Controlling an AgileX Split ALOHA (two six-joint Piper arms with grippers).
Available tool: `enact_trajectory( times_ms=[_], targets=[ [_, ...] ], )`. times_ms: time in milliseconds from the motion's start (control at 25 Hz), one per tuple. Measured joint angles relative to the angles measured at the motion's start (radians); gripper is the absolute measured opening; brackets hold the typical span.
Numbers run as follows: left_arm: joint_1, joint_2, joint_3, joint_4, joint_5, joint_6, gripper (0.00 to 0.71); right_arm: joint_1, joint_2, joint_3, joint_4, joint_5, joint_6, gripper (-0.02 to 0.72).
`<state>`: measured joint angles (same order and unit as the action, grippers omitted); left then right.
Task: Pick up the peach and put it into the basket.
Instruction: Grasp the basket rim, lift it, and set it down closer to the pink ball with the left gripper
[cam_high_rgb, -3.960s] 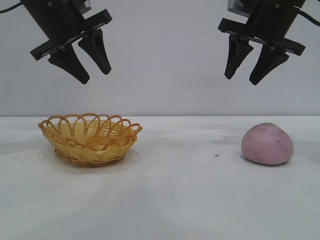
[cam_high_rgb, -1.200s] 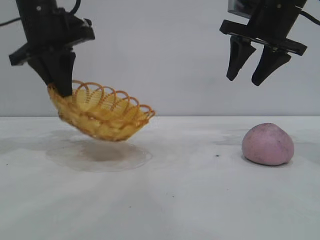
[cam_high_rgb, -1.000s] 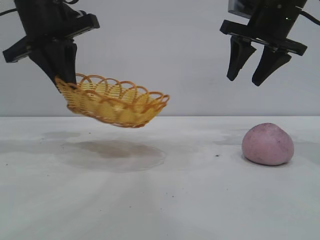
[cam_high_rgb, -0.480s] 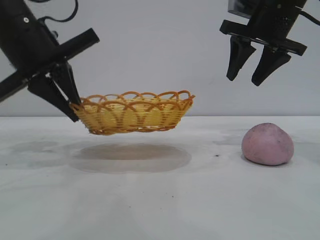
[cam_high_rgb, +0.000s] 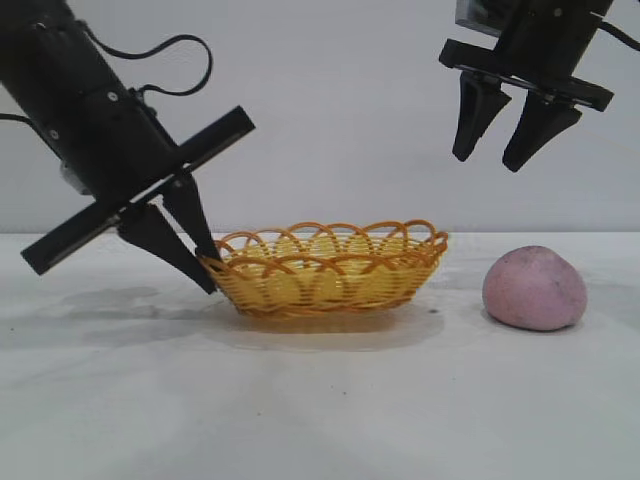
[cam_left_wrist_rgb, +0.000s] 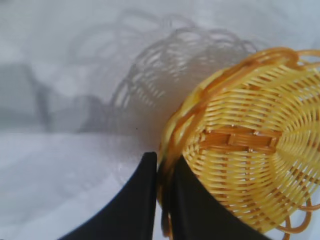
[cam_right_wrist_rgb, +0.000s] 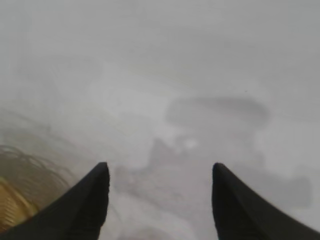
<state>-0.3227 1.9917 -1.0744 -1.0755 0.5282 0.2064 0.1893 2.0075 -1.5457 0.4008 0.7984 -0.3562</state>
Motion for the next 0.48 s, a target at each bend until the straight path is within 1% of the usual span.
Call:
enact_trajectory(
  times_ms=[240, 280, 320, 480],
  targets=[
    [0.0, -0.008, 0.042, -0.017, -0.024, -0.02, 0.0, 0.0, 0.0, 0.0, 0.0, 0.003, 0.0, 0.381],
    [0.0, -0.008, 0.045, -0.017, -0.024, -0.02, 0.061, 0.0, 0.0, 0.0, 0.0, 0.003, 0.0, 0.381],
    [0.0, -0.008, 0.044, -0.017, -0.024, -0.022, 0.061, 0.0, 0.0, 0.0, 0.0, 0.004, 0.0, 0.381],
    [0.0, -0.008, 0.046, -0.017, -0.011, -0.022, 0.255, 0.0, 0.0, 0.0, 0.0, 0.006, 0.0, 0.381]
  ],
)
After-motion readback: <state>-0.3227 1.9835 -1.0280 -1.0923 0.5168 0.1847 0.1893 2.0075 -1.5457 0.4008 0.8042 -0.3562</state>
